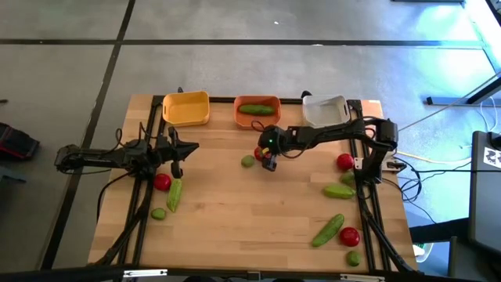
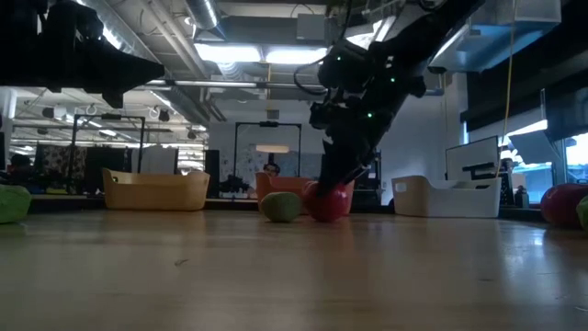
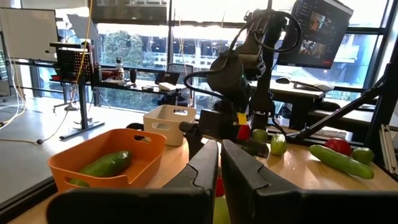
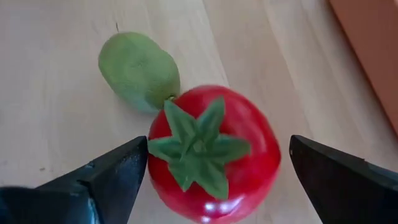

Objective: Sort produce into baskets
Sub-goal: Put the tomato into the white bin

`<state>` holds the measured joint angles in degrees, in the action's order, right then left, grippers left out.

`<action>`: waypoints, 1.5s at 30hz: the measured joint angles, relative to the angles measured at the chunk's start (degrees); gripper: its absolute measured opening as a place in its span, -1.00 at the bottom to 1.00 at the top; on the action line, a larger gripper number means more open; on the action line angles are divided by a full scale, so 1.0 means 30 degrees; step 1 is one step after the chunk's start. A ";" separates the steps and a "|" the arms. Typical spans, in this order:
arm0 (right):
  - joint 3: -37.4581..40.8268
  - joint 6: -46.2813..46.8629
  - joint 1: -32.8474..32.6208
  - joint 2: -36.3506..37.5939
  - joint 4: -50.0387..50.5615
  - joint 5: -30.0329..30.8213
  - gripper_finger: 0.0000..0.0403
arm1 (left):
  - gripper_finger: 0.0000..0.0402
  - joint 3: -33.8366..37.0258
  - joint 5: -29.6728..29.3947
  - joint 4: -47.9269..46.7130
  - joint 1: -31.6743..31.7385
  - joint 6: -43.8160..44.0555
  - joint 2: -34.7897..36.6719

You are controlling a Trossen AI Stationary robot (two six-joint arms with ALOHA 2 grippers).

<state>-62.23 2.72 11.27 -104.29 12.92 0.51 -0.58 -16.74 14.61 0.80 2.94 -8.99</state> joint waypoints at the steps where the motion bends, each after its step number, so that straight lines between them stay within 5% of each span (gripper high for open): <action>1: 0.0005 -0.0009 0.0000 0.0000 0.0049 0.0007 0.90 | -0.91 0.0000 0.0004 0.0000 0.0000 0.0000 0.0000; 6: 0.0005 -0.0182 0.0000 0.0000 -0.0450 0.0182 0.83 | -0.91 0.0000 -0.0001 0.0003 0.0000 0.0000 0.0000; 17: 0.0005 -0.1013 0.0000 0.0015 -0.0938 0.0605 0.17 | -0.91 0.0000 -0.0004 0.0000 0.0000 0.0105 0.0000; 27: 0.0013 -0.1175 0.0000 0.0986 -0.0851 0.1053 0.21 | -0.91 0.0007 -0.0004 0.0000 0.0000 0.0223 0.0000; 45: 0.0013 -0.3528 0.0790 0.6990 0.3089 0.6203 0.21 | -0.91 0.0007 -0.0004 -0.0073 0.0000 0.0459 0.0000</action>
<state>-62.19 -7.86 13.64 -83.32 22.19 19.12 -0.56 -16.75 14.39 0.80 4.32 -8.99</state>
